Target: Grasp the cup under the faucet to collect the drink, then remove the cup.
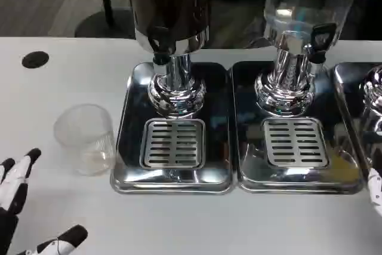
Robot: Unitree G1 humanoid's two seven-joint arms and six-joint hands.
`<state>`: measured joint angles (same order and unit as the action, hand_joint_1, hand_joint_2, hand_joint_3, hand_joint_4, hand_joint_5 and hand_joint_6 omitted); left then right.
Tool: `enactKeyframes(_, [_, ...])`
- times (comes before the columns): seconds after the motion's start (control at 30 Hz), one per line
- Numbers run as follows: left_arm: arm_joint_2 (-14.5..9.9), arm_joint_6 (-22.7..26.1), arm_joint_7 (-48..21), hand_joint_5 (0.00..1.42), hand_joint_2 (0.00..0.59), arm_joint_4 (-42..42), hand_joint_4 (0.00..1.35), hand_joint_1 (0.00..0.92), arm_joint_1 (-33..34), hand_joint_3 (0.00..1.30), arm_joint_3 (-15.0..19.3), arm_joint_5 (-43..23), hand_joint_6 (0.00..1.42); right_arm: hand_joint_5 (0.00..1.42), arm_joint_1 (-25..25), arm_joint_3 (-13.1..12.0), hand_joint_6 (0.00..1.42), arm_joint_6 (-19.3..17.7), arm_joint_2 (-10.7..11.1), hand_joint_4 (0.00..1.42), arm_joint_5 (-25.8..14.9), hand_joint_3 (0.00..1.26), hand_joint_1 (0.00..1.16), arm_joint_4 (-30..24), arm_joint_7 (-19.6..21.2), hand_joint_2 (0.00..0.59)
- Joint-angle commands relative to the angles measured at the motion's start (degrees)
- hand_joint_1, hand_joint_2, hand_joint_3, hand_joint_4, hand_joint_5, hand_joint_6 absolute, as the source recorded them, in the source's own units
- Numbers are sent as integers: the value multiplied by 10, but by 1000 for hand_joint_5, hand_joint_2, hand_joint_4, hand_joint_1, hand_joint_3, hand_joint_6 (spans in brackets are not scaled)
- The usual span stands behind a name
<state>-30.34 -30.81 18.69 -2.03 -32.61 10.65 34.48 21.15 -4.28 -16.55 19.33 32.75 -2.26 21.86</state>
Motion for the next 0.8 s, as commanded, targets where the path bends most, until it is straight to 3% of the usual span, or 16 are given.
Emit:
enactKeyframes(0.03, [3, -14, 21, 0, 54, -13, 0, 0, -8, 14, 2, 8, 0, 221, 4, -4, 180, -10, -1, 290, 2, 410, 676, 5, 11, 571])
enactKeyframes(0.8, [-1, -12, 12, 0, 53, -9, 0, 0, 5, 15, -3, 0, 0, 220, 16, -22, 180, -10, -10, 290, -7, 397, 684, -6, 18, 560])
